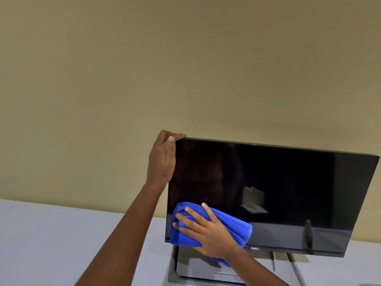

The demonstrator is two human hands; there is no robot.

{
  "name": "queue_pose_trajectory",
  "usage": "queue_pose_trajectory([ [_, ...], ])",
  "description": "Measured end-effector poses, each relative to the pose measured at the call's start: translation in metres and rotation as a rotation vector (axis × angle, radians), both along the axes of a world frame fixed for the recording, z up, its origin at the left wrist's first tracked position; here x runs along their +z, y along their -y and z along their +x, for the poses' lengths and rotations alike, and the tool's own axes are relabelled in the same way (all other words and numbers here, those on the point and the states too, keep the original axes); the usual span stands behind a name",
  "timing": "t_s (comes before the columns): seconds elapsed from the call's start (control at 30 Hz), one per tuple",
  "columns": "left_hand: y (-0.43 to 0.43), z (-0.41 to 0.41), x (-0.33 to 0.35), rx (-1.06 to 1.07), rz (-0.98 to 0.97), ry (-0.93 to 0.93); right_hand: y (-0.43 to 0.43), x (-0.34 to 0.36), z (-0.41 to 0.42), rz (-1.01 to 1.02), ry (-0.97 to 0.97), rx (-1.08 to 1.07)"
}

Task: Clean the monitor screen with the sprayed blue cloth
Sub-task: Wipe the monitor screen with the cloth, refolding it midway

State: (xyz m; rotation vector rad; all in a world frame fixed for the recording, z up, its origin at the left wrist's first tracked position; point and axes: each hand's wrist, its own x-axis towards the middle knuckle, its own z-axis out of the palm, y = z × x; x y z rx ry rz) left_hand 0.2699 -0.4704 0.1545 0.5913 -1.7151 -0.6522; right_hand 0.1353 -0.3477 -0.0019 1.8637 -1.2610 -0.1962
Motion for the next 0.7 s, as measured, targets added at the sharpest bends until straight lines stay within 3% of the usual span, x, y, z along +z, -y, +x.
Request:
queue_pose_trajectory([
  [0.13,-0.002,-0.002,0.001,0.017,0.039,-0.013,0.016,0.048,-0.002,-0.239,0.162,0.015],
  [0.23,-0.003,-0.002,0.001,0.013,0.063,-0.017,0.035,0.091,-0.001,-0.428,0.330,-0.090],
  [0.33,-0.003,-0.002,0.000,0.000,0.076,-0.033,0.047,0.105,0.006,-0.475,0.445,-0.152],
  [0.5,-0.004,-0.005,-0.002,0.032,0.060,-0.052,0.037,0.057,0.018,-0.253,0.377,0.058],
  [0.7,-0.006,-0.003,0.002,0.093,0.024,-0.016,0.002,-0.005,0.014,0.116,0.184,0.106],
])
